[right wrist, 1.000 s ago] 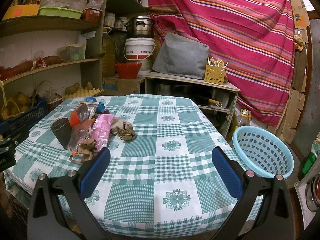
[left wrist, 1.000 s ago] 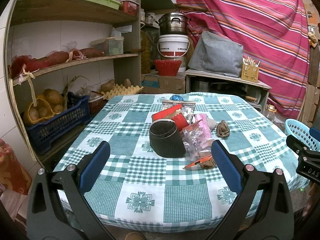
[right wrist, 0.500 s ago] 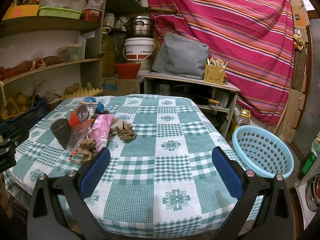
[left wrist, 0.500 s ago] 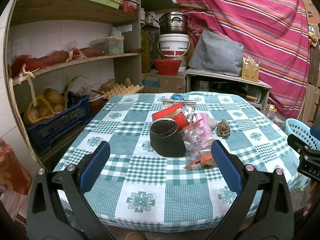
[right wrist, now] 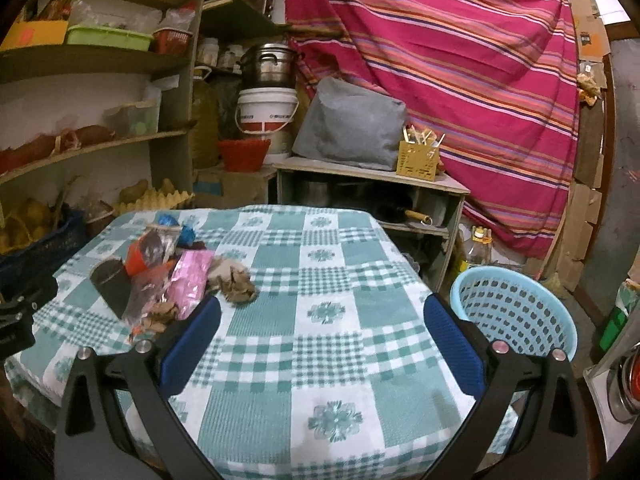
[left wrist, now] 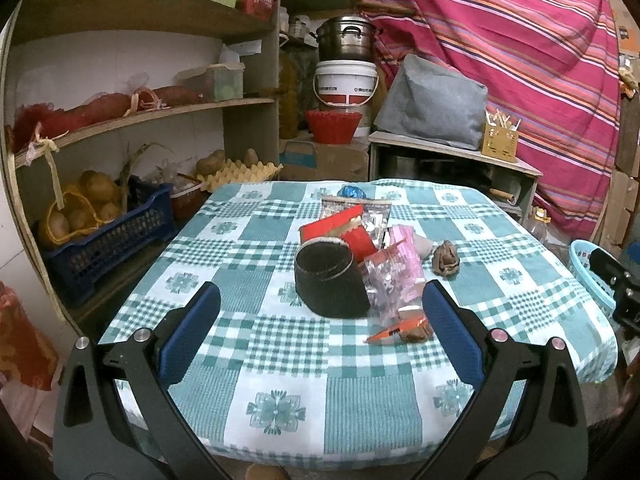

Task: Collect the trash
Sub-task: 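Move the left tool to the black can and close on it while the right tool approaches the clear bag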

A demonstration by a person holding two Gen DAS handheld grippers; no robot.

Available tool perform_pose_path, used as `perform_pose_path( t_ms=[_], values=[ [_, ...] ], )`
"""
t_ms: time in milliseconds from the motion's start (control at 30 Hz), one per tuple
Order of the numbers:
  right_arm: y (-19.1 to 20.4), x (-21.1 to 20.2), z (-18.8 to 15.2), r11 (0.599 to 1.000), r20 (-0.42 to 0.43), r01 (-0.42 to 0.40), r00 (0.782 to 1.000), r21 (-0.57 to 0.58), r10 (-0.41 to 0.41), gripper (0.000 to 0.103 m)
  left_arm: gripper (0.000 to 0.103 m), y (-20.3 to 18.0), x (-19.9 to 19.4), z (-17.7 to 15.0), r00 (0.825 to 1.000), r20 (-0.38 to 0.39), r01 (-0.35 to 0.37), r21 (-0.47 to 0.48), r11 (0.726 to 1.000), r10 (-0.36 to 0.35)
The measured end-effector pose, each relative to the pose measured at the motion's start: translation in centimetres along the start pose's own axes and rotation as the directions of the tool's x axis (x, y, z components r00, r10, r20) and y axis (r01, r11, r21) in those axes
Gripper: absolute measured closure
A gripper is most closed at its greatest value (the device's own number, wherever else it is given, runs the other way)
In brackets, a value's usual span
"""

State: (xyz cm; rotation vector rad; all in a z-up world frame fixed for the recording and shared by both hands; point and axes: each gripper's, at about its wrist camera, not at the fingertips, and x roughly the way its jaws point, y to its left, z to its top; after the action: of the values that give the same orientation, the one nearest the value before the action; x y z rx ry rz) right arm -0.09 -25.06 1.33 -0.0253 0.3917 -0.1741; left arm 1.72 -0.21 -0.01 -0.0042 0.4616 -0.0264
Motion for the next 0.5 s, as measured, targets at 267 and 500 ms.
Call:
perform_pose_path(
  t_ms=[267, 500],
  values=[
    [-0.1, 1.5, 1.7, 1.0, -0.019, 0.015, 1.0, -0.016, -0.015, 0.004, 0.005, -0.2, 0.8, 2.0, 1.0, 0.008, 0.007, 0.009, 1.0, -0.007],
    [-0.7, 3.6, 3.6, 1.0, -0.083, 0.012, 0.996, -0.005, -0.012, 0.004, 0.005, 0.4, 2.1, 4.2, 1.0, 0.008, -0.006, -0.004, 1.0, 0.006]
  ],
)
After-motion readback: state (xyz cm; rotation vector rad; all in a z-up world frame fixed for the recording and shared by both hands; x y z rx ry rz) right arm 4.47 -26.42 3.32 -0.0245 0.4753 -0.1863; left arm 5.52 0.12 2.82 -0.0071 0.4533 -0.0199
